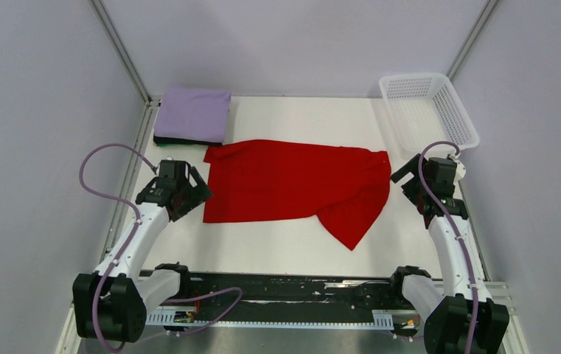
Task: Fold and stack the t-shirts
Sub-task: Flatten out the tshirt
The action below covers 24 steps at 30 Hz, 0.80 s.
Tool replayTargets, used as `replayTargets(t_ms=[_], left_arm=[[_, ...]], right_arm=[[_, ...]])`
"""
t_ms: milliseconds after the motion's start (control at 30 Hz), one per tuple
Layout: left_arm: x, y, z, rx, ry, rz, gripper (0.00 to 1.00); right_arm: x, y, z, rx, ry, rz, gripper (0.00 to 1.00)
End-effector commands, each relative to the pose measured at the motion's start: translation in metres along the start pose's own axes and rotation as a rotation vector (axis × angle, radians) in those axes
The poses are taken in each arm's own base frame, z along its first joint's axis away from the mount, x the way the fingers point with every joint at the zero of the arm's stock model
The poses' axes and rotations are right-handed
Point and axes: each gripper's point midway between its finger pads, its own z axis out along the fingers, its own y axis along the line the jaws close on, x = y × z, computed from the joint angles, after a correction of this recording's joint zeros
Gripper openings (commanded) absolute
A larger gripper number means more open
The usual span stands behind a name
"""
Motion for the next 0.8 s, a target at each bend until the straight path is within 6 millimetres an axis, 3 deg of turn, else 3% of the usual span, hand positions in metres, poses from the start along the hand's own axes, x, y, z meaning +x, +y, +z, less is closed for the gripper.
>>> replayTargets(t_ms=[0,100,467,767], left_arm=[[0.026,0.006,0.010,-0.032,0.122,0.018,0.88],[0.032,0.011,0.014,-0.067,0.154,0.038,0.79],[0.038,0.008,0.042,-0.102,0.216,0.068,0.64],[0.041,0.002,0.054,-0.099,0.242,0.067,0.52]], right_arm=[[-0.013,0.005,0.002,-0.007,-0.047,0.009,1.00],[-0.013,0.004,0.003,-0.003,-0.043,0.006,1.00],[-0.012,0.003,0.004,0.001,-0.042,0.002,1.00],[-0.014,0.000,0.004,0.014,-0.052,0.002,1.00]])
